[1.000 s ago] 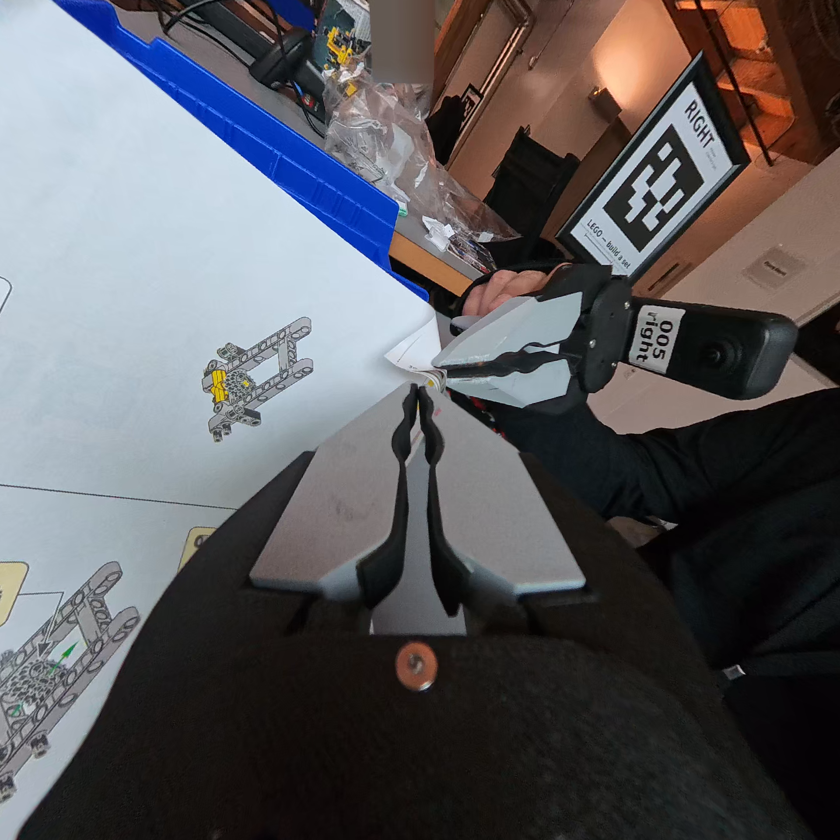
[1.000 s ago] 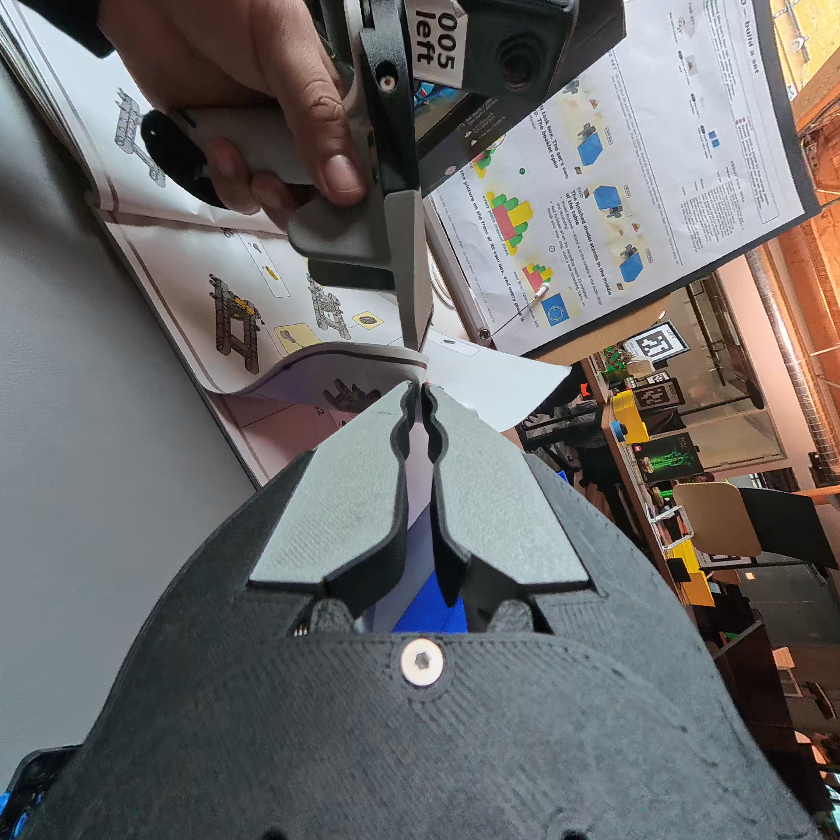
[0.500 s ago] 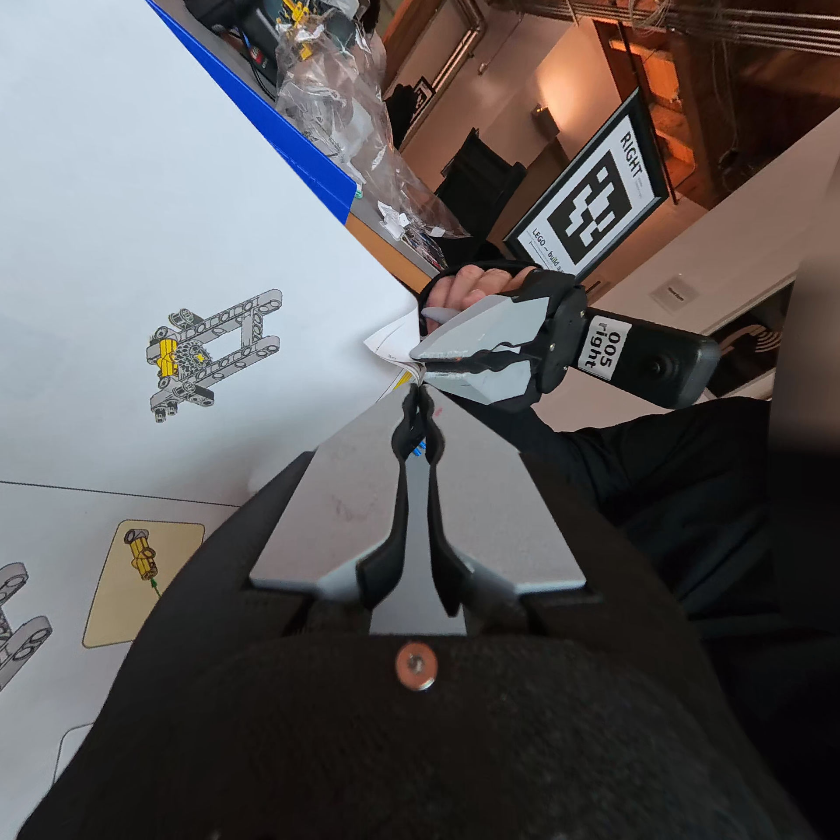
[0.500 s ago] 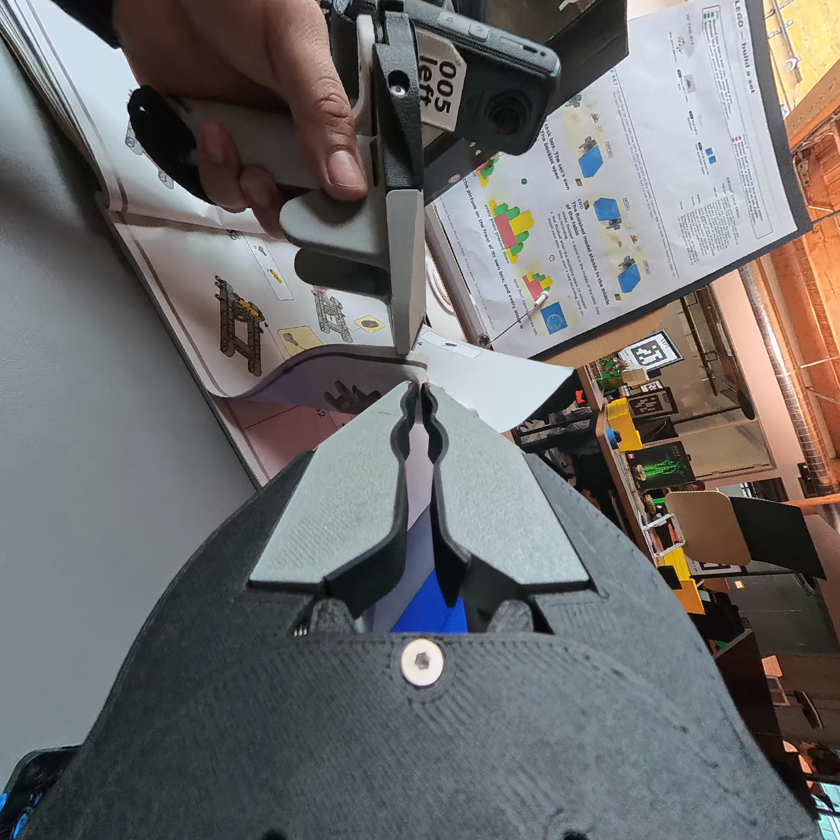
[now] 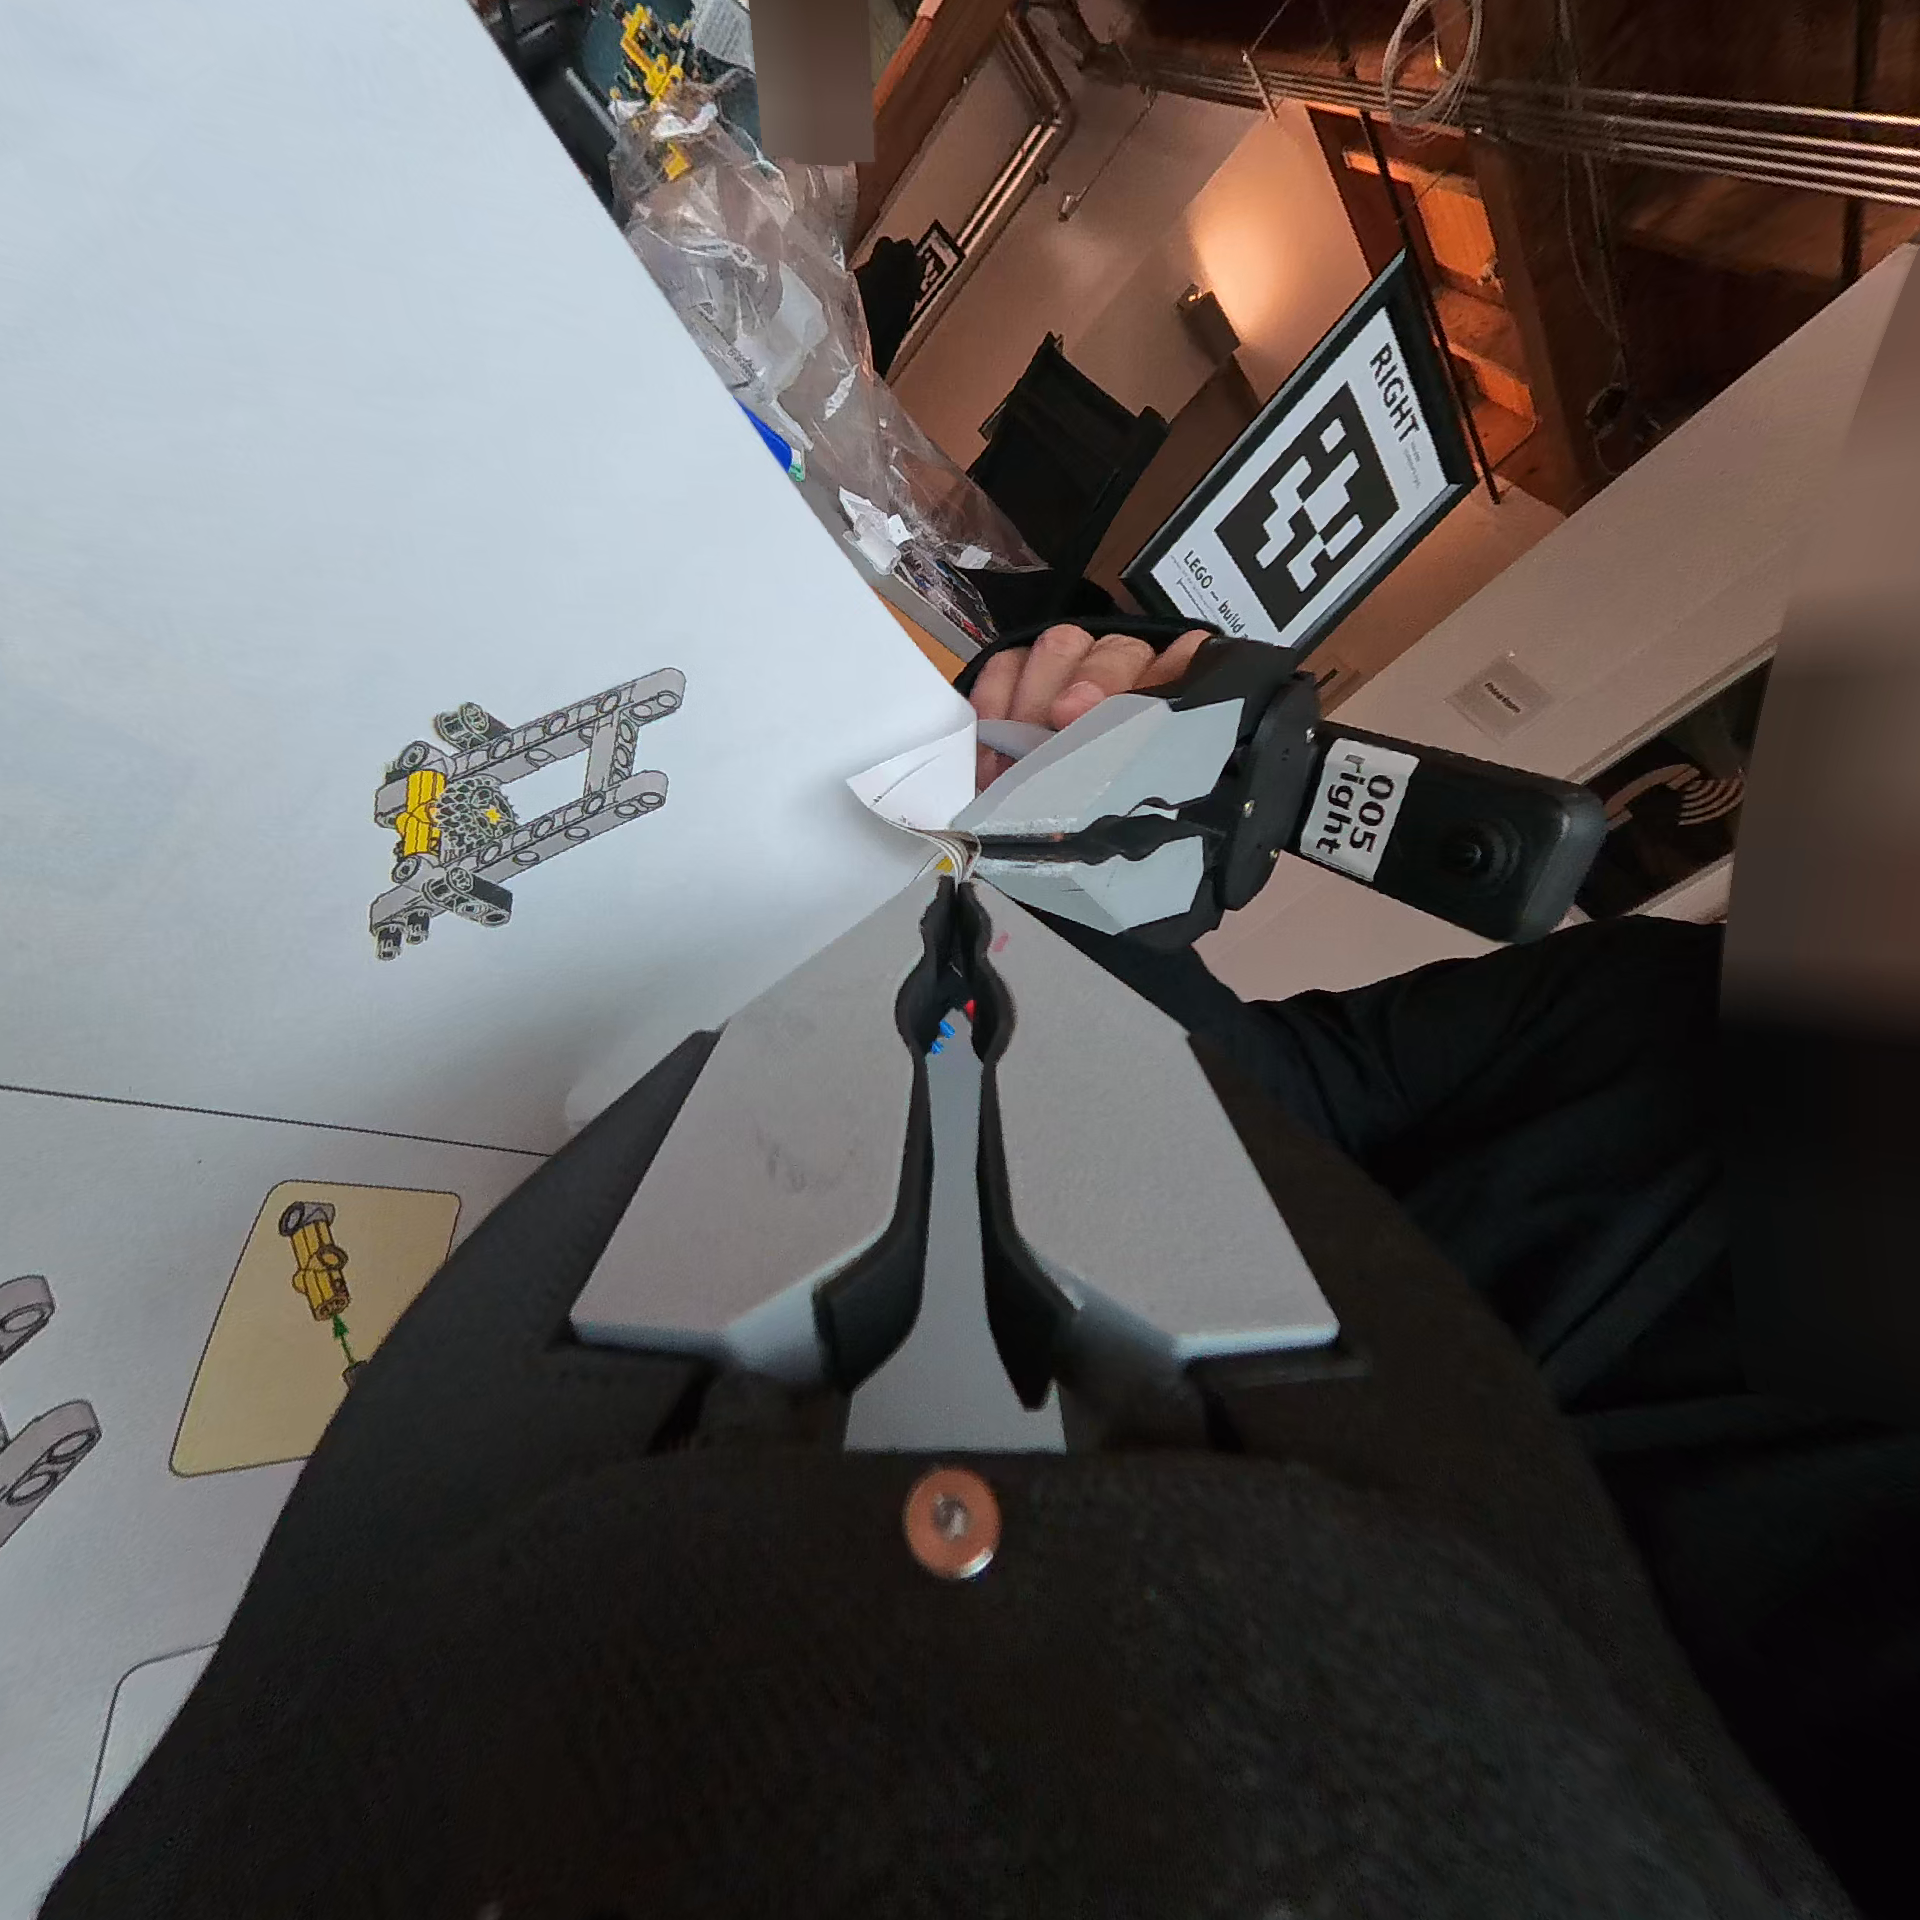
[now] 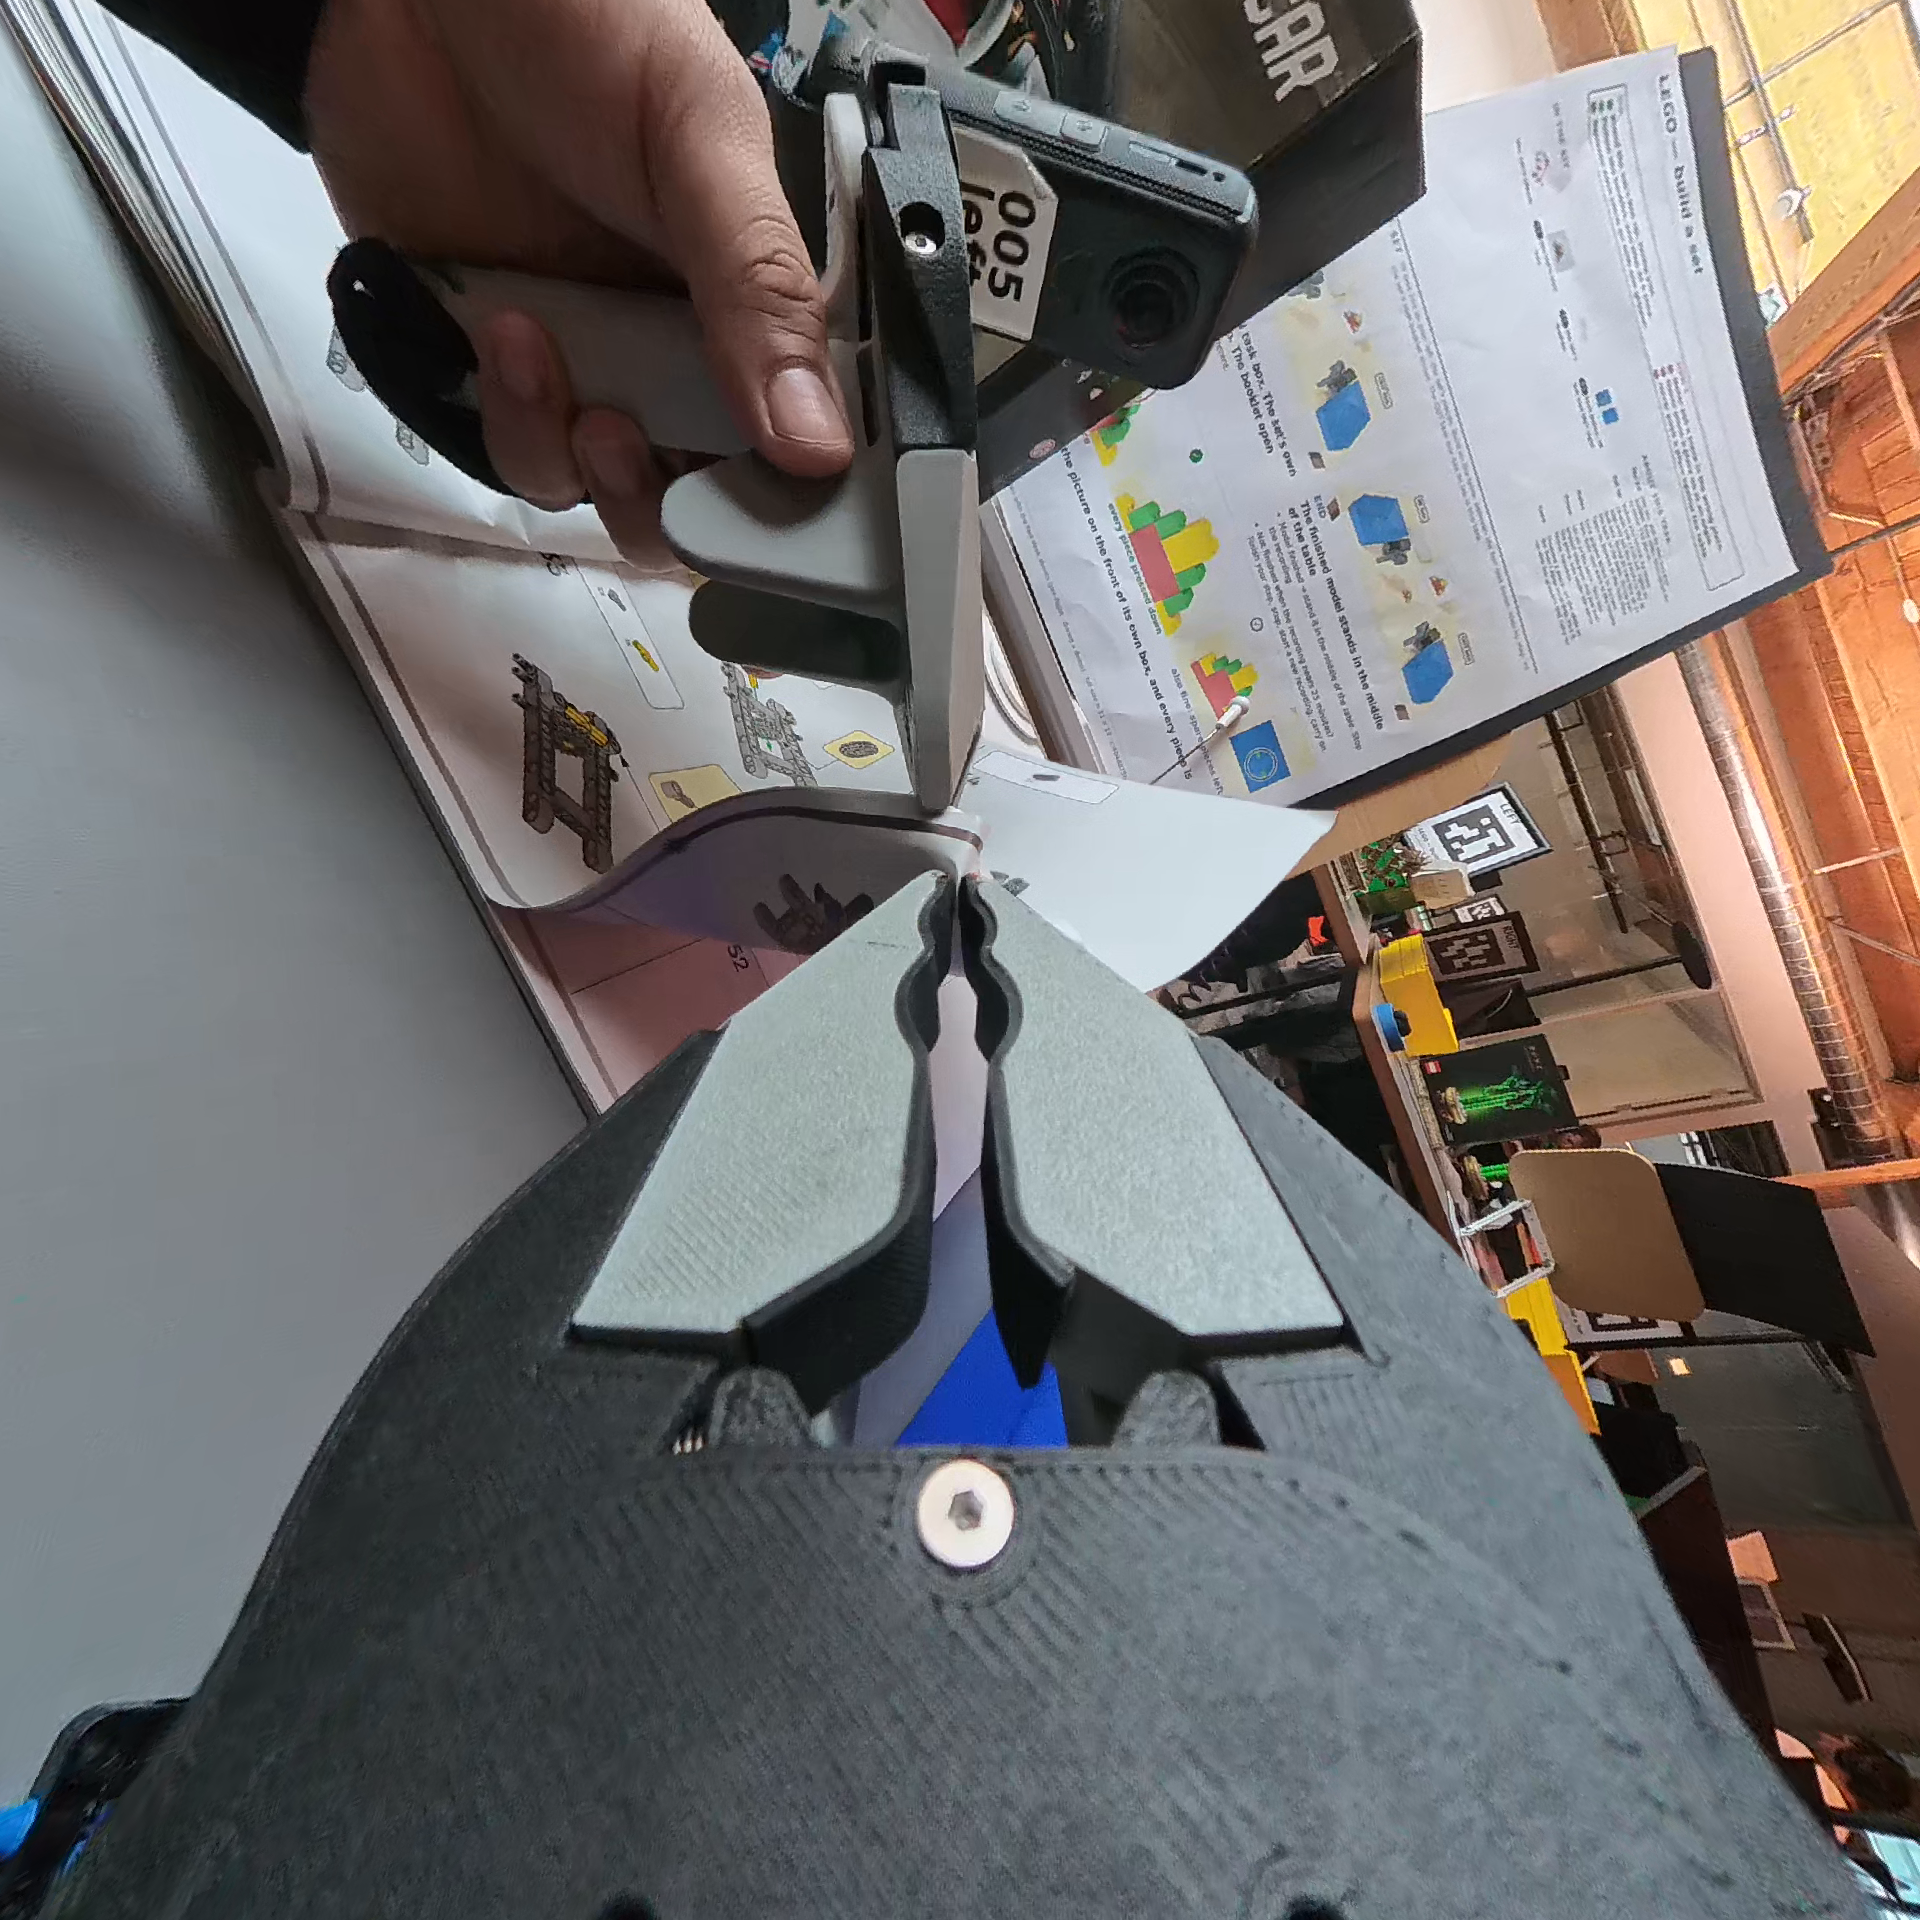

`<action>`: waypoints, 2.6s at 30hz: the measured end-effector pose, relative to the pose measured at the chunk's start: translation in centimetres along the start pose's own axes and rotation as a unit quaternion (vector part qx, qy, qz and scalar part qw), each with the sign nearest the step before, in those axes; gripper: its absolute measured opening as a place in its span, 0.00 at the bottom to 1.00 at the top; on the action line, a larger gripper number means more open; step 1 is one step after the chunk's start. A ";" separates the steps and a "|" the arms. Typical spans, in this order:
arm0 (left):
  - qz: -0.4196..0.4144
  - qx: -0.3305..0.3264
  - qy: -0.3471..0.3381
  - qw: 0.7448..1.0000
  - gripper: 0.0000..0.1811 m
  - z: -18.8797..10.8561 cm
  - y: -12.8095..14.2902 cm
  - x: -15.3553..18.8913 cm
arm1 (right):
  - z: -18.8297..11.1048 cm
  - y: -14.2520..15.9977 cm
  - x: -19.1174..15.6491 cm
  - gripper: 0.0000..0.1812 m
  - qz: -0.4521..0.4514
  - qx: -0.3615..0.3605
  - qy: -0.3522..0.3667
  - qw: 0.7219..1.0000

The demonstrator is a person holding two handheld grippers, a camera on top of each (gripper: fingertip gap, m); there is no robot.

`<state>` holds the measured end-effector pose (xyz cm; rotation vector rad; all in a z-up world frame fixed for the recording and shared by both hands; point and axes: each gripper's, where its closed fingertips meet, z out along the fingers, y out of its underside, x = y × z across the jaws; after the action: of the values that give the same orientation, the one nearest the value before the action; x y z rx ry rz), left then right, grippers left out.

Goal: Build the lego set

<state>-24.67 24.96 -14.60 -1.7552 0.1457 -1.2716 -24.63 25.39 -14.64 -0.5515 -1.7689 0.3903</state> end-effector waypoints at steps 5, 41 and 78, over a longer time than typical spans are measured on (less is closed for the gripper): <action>-0.003 0.035 0.002 0.999 0.00 -1.0 -1.2 0.1 | -0.2 0.1 0.0 0.00 0.013 0.005 -0.010 1.000; -0.079 -0.013 0.010 0.997 0.02 0.1 0.4 0.2 | -0.2 -0.1 -0.3 0.00 0.010 0.007 -0.017 1.000; 0.063 0.000 -0.113 0.992 0.00 -1.5 -0.7 1.2 | -0.7 0.9 -0.6 0.06 0.129 0.010 -0.083 0.988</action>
<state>-25.56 23.72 -13.21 -1.8462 0.1247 -0.9754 -23.67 25.80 -15.38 -0.7540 -1.8547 0.6493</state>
